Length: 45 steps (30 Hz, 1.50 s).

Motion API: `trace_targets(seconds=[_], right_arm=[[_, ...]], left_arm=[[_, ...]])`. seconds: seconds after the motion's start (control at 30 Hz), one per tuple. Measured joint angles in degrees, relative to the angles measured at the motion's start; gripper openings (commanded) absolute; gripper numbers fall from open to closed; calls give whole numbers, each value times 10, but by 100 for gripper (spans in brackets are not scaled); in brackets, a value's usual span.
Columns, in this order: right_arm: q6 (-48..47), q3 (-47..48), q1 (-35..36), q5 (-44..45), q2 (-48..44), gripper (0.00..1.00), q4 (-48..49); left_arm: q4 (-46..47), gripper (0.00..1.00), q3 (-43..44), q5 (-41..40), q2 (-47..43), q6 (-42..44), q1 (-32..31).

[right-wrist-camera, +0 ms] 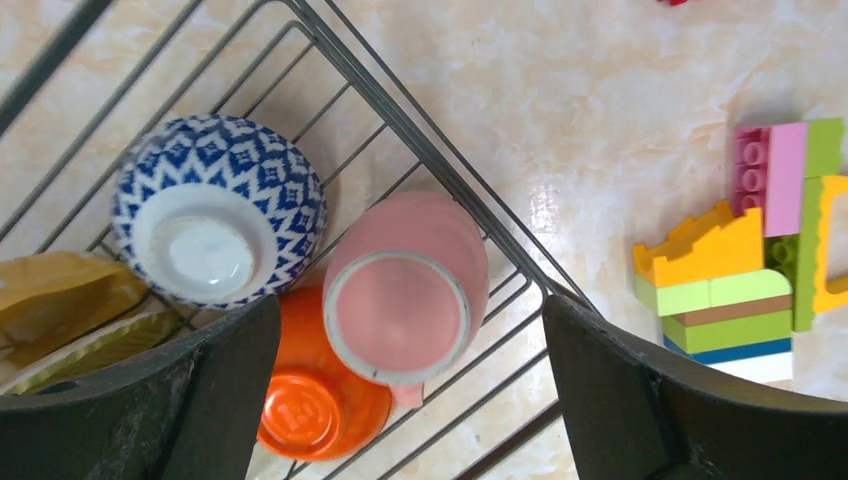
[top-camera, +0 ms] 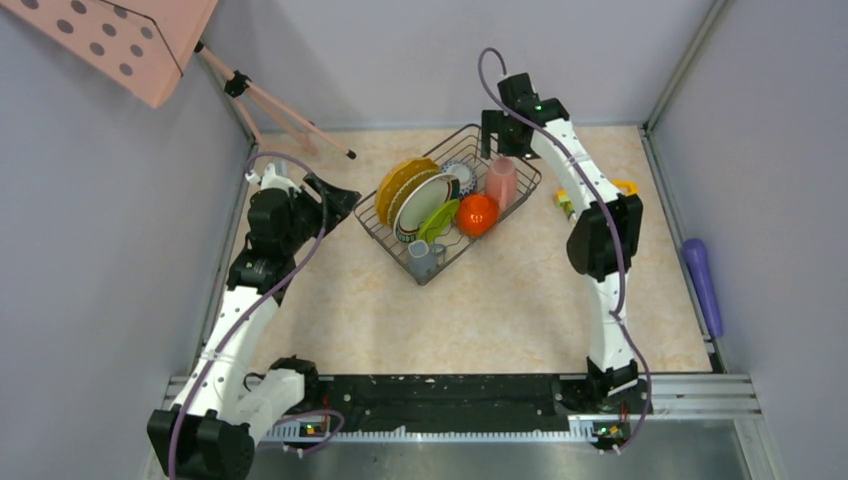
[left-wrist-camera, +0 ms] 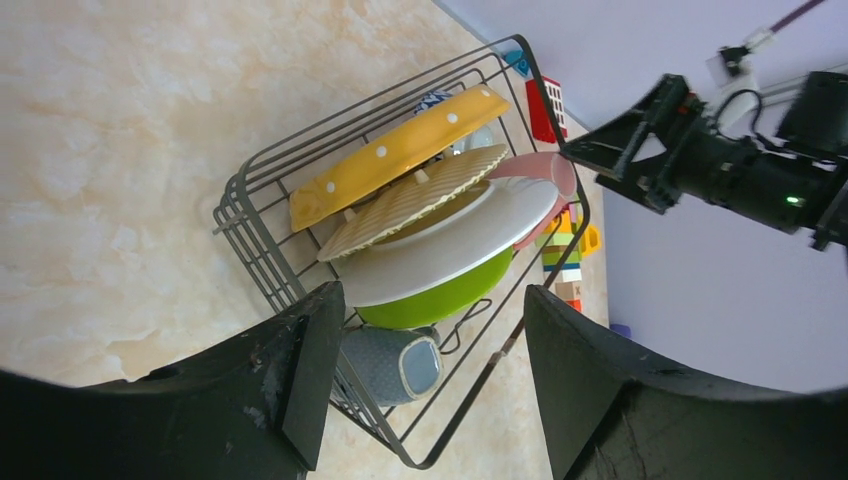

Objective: Load the mixed dishes into the dish rack

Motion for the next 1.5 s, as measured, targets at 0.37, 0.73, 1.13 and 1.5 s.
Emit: trace_targets(seconds=[0.37,0.73,1.13,1.5], right_arm=[[-13,-275,0,-9,-284,99,119],[-24,-826,0,26,-660,93,457],[-70,-1081,-75,100,-748,98,708],[-124,-1250,-173,36,-587,95,1082]], left_arm=[[-12,68,-46,-71,-40,29,0],[-16,99,-130,-131,-83,92,0],[261,99,-307,-271,-86,304,-6],[543,93,-347,-336,183,420,18]])
